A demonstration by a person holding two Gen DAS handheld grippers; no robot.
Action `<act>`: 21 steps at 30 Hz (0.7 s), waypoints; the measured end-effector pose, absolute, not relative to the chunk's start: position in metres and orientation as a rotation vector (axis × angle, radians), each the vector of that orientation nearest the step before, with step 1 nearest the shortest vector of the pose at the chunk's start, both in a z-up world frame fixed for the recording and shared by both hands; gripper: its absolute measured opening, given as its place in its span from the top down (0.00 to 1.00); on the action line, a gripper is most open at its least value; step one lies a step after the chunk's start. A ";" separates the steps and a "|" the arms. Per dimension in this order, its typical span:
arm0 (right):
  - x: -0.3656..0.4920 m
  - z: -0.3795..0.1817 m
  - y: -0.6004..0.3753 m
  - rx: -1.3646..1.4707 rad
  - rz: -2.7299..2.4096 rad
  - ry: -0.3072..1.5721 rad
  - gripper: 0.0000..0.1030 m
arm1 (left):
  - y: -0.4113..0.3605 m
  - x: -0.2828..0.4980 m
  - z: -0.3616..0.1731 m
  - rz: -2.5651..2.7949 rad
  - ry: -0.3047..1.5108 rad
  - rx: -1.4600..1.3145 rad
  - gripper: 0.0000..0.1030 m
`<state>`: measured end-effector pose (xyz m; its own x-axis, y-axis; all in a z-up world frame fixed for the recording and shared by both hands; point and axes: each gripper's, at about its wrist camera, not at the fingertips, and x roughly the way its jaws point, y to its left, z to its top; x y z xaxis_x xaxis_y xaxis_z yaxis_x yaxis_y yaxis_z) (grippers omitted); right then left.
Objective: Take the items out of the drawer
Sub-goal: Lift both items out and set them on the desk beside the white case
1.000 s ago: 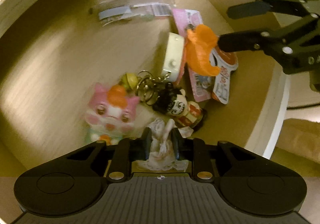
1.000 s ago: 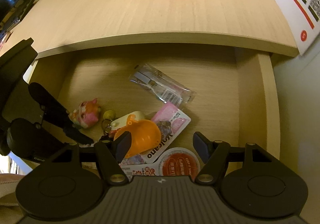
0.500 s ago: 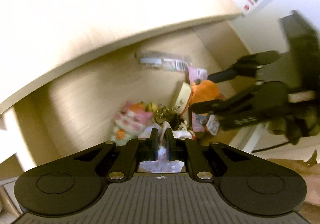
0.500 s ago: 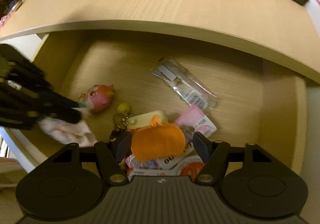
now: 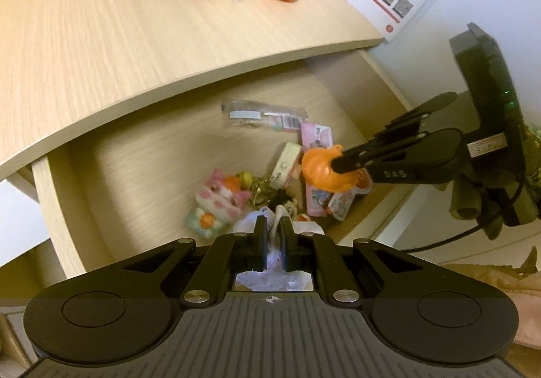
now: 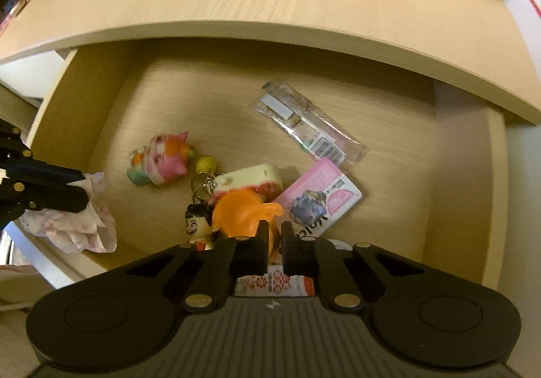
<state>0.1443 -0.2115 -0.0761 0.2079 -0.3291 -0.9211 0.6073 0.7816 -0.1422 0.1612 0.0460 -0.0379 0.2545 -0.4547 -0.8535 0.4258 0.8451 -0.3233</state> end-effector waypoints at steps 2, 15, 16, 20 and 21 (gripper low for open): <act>0.138 -0.069 -0.210 0.299 -0.663 1.167 0.97 | 0.048 0.159 -0.035 -0.600 1.159 -0.032 0.91; 0.112 -0.003 -0.192 0.346 -0.659 0.971 0.97 | 0.069 0.165 0.009 -0.594 1.045 -0.139 0.91; 0.113 0.007 -0.193 0.345 -0.659 0.941 0.97 | 0.070 0.173 0.022 -0.587 1.009 -0.149 0.91; 0.131 0.047 -0.209 0.273 -0.689 0.823 0.97 | 0.071 0.213 0.060 -0.546 0.878 -0.145 0.91; 0.138 0.051 -0.214 0.252 -0.697 0.810 0.97 | 0.070 0.224 0.064 -0.536 0.858 -0.154 0.91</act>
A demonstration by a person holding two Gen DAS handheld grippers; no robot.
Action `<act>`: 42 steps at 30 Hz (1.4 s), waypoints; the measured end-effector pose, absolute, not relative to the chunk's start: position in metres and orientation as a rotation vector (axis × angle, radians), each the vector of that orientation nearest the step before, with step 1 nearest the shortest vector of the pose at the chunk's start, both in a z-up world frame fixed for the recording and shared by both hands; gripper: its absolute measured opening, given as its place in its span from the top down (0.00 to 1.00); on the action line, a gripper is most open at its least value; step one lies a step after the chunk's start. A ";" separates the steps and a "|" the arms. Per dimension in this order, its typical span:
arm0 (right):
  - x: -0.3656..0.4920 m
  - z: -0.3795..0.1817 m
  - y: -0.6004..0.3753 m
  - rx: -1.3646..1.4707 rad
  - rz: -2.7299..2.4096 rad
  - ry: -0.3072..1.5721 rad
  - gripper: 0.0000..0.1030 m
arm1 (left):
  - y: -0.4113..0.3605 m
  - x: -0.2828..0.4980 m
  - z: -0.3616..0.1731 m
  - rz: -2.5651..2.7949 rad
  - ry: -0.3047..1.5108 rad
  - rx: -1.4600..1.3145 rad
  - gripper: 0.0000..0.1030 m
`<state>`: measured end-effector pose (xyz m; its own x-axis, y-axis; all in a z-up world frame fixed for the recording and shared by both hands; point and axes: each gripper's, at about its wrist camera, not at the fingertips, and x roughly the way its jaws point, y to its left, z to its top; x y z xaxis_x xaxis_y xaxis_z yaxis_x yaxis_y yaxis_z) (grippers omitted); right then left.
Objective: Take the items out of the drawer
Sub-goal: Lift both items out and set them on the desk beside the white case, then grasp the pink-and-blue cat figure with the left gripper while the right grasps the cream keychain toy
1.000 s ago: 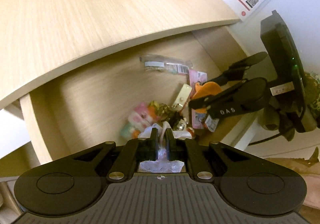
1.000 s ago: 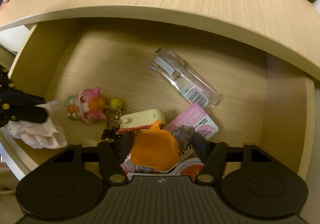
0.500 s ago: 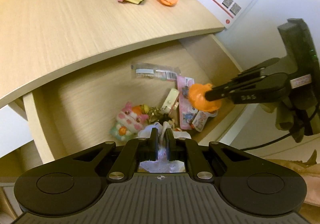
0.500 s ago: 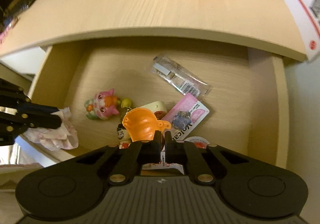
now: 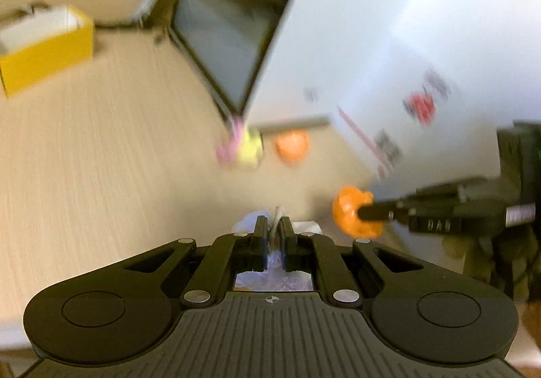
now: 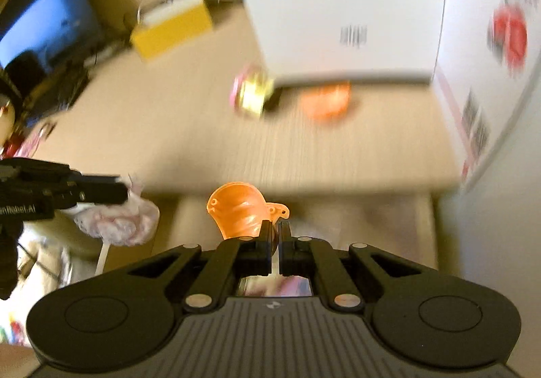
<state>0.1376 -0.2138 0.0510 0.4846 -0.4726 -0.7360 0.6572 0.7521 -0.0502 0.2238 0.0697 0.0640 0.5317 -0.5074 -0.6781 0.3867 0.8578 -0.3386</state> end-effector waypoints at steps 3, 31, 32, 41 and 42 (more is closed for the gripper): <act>0.165 0.054 -0.236 0.178 -0.737 0.795 0.97 | 0.063 0.260 0.059 -0.493 0.814 -0.193 0.91; 0.147 0.058 -0.253 0.032 -0.633 0.638 0.38 | 0.086 0.250 0.039 -0.347 0.752 -0.065 0.83; 0.142 0.055 -0.251 0.039 -0.637 0.635 0.36 | 0.083 0.242 0.036 -0.380 0.767 -0.050 0.83; 0.106 0.019 -0.246 0.108 -0.600 0.829 0.34 | 0.045 0.199 -0.040 -0.628 1.123 0.171 0.83; 0.104 0.015 -0.246 0.115 -0.602 0.841 0.34 | 0.042 0.198 -0.053 -0.630 1.168 0.195 0.83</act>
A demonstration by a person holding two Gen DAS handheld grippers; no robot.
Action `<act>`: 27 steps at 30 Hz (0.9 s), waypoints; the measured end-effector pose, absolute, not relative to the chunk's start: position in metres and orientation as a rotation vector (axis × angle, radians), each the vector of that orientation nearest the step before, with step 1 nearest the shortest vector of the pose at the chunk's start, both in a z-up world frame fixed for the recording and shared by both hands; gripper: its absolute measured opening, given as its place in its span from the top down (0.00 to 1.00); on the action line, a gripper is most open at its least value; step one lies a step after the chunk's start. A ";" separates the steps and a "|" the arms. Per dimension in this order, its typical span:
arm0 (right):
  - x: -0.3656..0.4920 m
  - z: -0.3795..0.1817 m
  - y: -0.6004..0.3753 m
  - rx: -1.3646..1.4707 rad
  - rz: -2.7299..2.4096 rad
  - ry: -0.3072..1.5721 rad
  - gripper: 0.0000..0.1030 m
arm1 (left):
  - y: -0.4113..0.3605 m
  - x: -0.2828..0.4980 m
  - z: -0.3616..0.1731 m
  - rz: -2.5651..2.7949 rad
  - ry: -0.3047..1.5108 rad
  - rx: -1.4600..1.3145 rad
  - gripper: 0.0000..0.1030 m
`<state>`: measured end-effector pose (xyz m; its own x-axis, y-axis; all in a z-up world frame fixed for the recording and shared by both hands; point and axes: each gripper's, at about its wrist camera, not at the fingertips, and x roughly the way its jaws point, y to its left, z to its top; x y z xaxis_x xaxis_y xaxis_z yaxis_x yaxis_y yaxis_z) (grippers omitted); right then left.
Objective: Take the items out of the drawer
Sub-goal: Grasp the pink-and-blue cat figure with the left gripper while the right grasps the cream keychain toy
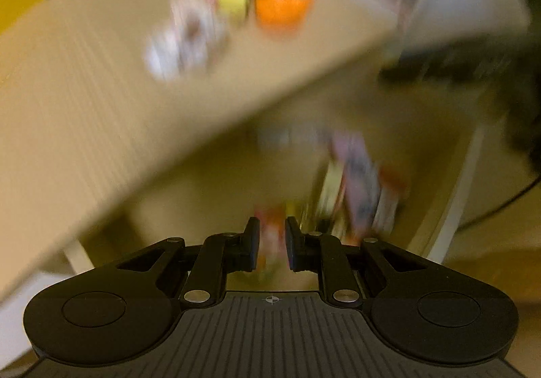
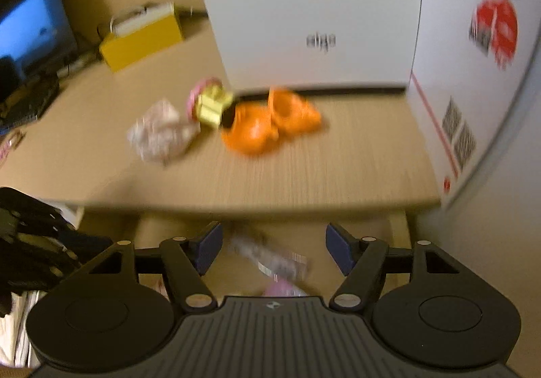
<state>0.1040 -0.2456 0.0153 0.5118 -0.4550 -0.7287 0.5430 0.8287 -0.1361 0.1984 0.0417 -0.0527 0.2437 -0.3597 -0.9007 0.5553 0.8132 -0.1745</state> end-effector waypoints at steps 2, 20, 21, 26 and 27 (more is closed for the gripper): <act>0.101 0.009 -0.245 0.129 -0.607 0.861 0.34 | 0.036 0.197 -0.075 -0.642 1.230 0.237 0.83; 0.091 -0.024 -0.240 0.181 -0.608 0.975 0.34 | 0.003 0.211 -0.104 -0.634 1.254 0.316 0.35; 0.091 -0.025 -0.240 0.180 -0.608 0.979 0.34 | 0.001 0.211 -0.105 -0.621 1.250 0.328 0.30; 0.091 -0.030 -0.240 0.166 -0.558 0.987 0.34 | 0.004 0.217 -0.113 -0.534 1.230 0.330 0.36; 0.091 -0.030 -0.239 0.161 -0.558 0.991 0.34 | 0.008 0.218 -0.112 -0.524 1.226 0.308 0.37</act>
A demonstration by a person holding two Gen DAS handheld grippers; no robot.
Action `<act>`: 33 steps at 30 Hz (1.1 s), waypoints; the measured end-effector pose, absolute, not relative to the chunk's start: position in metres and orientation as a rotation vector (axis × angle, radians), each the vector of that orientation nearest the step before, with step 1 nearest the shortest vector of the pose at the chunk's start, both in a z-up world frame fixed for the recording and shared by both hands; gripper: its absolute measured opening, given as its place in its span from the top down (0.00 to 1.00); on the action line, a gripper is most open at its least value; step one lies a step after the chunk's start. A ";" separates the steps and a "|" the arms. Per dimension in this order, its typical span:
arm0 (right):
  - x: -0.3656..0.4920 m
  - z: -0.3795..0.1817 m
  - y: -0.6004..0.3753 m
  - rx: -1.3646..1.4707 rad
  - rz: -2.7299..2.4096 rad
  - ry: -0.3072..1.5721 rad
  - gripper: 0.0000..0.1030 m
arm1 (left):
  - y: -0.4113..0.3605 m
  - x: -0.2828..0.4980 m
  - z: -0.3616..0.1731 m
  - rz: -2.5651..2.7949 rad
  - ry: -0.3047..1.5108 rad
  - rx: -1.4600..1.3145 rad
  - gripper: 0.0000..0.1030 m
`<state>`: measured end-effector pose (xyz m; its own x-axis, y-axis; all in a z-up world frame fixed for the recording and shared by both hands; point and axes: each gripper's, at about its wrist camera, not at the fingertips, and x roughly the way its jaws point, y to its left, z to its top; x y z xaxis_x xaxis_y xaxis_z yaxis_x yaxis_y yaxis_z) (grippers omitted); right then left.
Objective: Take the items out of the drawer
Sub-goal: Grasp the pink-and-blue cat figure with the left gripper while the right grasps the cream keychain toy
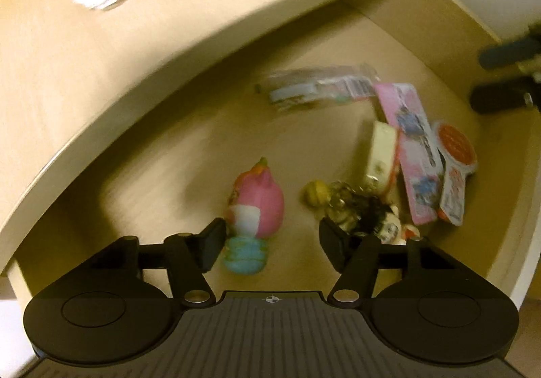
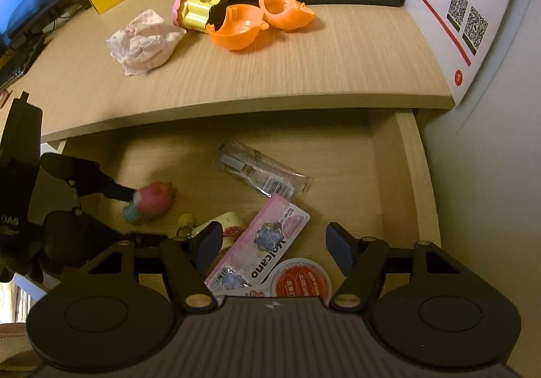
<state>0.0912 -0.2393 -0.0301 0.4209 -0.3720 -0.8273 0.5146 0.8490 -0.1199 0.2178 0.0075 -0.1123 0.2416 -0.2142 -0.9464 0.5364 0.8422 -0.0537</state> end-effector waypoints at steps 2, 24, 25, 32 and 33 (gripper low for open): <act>0.092 -0.032 -0.240 0.150 -0.557 1.005 0.34 | 0.013 0.220 -0.113 -0.523 1.228 0.273 0.42; 0.187 -0.103 -0.218 -0.103 -0.305 1.300 0.34 | 0.094 0.171 -0.024 -0.362 1.128 -0.153 0.60; 0.186 -0.101 -0.218 -0.091 -0.300 1.299 0.39 | 0.095 0.168 -0.024 -0.358 1.129 -0.156 0.60; 0.158 -0.069 -0.218 0.048 -0.325 1.191 0.46 | 0.099 0.147 -0.026 -0.368 1.138 -0.144 0.60; 0.151 -0.058 -0.215 0.061 -0.332 1.154 0.46 | 0.100 0.145 -0.025 -0.372 1.135 -0.137 0.60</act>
<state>0.1508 -0.2149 -0.0585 0.3619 -0.2259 -0.9044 0.2886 0.9497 -0.1218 0.1447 0.0995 -0.0246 0.3686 -0.3578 -0.8580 0.2202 0.9303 -0.2934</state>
